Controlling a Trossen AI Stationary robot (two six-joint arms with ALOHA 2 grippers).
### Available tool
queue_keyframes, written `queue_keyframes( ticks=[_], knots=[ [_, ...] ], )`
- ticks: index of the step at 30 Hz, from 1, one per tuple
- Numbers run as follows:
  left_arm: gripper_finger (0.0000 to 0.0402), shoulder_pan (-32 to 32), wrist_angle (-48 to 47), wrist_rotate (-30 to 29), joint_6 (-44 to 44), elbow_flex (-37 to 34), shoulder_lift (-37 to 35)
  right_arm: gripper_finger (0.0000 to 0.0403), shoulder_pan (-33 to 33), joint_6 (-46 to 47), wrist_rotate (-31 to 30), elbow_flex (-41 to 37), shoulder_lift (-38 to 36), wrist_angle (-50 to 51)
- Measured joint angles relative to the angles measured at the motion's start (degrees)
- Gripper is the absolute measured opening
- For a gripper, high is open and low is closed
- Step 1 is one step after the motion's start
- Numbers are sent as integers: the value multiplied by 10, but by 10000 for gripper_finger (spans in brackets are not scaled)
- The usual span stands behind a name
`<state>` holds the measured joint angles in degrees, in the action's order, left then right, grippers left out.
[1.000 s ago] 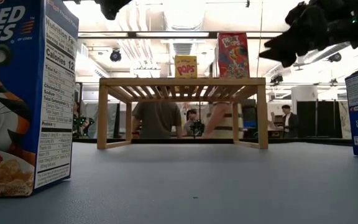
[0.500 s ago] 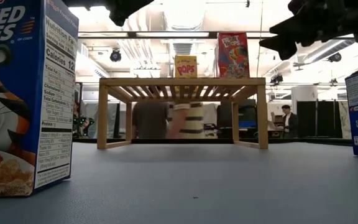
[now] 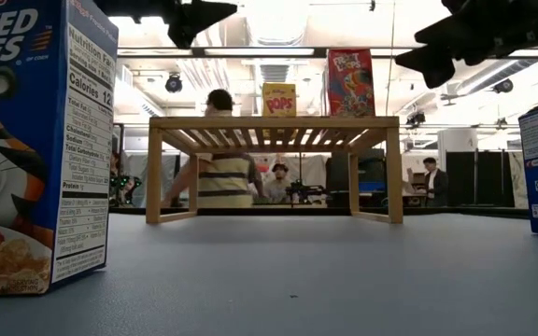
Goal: Stack cereal on shelf
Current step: Put the left yellow cereal box on the shelf aligned with the other yellow cereal box
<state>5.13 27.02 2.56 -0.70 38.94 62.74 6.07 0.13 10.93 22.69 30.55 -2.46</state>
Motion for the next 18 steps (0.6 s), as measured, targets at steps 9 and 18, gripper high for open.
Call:
queue_keyframes(
  ticks=[9,18],
  knots=[
    [242,-16,-19,0,-40,0,30,247,-77,16,-50,-47,0,-72],
    [242,-65,-69,0,-95,0,15,247,-90,36,-51,-83,0,-129]
  ],
)
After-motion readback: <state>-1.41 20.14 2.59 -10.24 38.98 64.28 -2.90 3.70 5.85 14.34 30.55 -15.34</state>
